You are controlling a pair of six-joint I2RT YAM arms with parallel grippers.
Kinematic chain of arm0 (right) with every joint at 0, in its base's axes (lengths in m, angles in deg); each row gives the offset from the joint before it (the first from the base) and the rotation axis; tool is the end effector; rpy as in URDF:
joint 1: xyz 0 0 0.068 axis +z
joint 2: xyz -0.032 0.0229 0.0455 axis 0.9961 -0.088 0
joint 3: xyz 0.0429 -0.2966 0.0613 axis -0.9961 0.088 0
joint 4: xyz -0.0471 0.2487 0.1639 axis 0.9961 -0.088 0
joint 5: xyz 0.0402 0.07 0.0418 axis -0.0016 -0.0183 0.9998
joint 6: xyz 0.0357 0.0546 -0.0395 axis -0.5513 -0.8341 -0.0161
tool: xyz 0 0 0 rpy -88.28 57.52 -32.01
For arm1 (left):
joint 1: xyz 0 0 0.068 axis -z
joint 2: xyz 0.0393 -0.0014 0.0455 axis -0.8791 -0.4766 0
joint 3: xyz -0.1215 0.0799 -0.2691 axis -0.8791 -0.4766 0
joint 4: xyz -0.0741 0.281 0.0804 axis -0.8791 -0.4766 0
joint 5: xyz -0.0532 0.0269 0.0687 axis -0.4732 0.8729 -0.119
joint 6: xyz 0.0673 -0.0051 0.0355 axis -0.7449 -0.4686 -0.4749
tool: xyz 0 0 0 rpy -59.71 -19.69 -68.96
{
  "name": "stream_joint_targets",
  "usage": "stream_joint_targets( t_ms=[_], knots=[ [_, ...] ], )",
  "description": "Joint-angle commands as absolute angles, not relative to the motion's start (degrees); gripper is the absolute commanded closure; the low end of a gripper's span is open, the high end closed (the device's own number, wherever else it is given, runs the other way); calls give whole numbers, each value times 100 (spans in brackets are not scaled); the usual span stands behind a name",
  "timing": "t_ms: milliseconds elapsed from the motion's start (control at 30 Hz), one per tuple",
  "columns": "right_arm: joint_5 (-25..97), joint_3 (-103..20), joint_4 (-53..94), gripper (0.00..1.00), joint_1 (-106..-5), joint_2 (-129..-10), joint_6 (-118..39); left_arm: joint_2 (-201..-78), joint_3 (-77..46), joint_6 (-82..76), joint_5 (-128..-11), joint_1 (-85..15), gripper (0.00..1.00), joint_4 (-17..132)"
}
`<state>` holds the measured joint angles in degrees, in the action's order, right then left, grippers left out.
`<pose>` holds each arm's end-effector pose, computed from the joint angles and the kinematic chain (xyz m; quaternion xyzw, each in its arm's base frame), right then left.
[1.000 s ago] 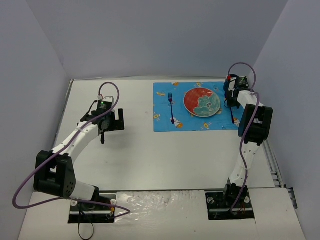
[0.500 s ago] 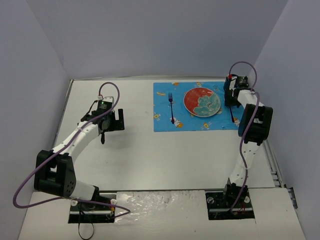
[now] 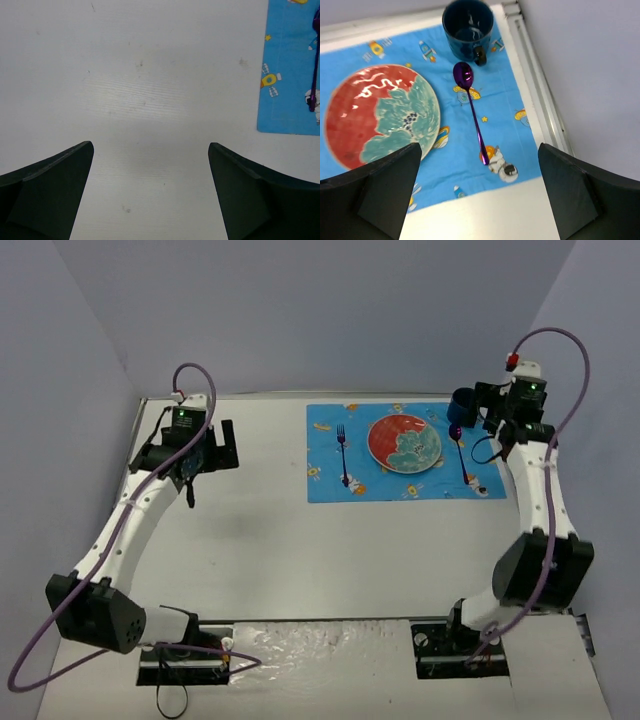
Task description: Set the dinner table for one person
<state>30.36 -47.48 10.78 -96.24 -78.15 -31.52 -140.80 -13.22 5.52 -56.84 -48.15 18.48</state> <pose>0.4362 -0.0849 0.3834 0.0599 0.8110 -0.0508 0.5797 0.3380 -0.0751 0.3678 -0.0713 0.8981 -0.0906 0.4244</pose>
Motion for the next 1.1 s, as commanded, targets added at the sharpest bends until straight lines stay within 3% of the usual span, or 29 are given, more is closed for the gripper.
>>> stream_joint_targets(
  t_ms=[0, 267, 600, 1067],
  knots=[
    [2951, -4217, 1169, 0, -9661, -6174, -3790, -13483, -479, 423, -5358, -4879, 3, 1219],
    [2278, -3667, 880, 0, -8621, -4372, -4203, -12546, 2, 120, -5334, -4941, 3, 1058],
    [1211, -3110, 545, 0, -7276, -2986, -4215, -11079, -1169, -126, -4861, -4950, 3, 1383],
    [653, -2625, 262, 0, -7101, -1309, -4247, -10195, -1845, 278, -4524, -4950, 3, 697]
  ],
)
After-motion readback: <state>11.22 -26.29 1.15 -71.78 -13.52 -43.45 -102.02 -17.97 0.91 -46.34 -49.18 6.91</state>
